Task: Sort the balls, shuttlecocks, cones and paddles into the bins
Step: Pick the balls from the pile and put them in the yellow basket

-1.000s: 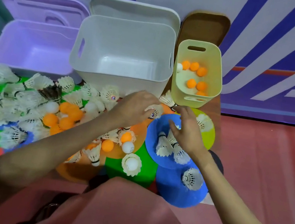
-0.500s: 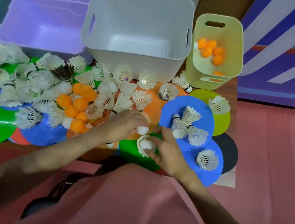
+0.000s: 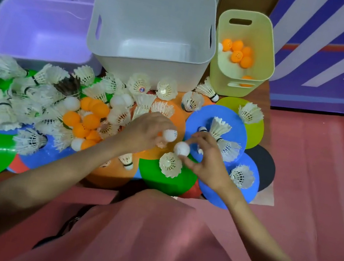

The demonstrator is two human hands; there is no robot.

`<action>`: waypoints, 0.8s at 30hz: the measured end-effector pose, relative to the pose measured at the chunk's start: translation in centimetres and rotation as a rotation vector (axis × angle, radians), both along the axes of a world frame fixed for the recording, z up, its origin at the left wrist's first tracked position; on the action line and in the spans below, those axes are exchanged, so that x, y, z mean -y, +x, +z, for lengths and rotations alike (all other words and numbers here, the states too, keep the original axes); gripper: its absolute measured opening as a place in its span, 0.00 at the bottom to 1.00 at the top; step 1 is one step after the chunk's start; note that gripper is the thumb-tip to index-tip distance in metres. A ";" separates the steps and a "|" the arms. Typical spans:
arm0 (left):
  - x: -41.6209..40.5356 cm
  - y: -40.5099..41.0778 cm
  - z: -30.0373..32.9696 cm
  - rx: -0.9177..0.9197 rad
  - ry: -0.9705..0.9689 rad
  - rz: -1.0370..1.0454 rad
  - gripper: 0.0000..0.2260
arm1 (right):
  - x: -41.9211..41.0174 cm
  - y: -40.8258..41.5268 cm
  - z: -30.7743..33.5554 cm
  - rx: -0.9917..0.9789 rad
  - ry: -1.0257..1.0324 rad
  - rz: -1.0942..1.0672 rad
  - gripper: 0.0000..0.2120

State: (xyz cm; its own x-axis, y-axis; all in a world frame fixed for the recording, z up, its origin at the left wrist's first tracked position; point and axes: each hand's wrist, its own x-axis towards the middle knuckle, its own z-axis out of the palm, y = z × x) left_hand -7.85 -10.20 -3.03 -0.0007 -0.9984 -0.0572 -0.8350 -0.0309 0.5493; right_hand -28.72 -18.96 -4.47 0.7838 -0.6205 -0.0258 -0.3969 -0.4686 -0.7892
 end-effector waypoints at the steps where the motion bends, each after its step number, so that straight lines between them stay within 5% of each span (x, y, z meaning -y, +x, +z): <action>1: 0.5 0.1 0.7 -0.042 -0.008 0.036 0.15 | 0.8 -0.2 0.4 0.024 0.008 -0.062 0.17; 13: 18.4 0.7 6.2 -0.147 -0.197 0.234 0.15 | 16.3 3.0 4.5 0.094 -0.200 -0.503 0.16; 24: 22.4 0.5 4.1 -0.041 -0.199 0.216 0.19 | 18.8 3.4 4.5 -0.090 -0.320 -0.391 0.18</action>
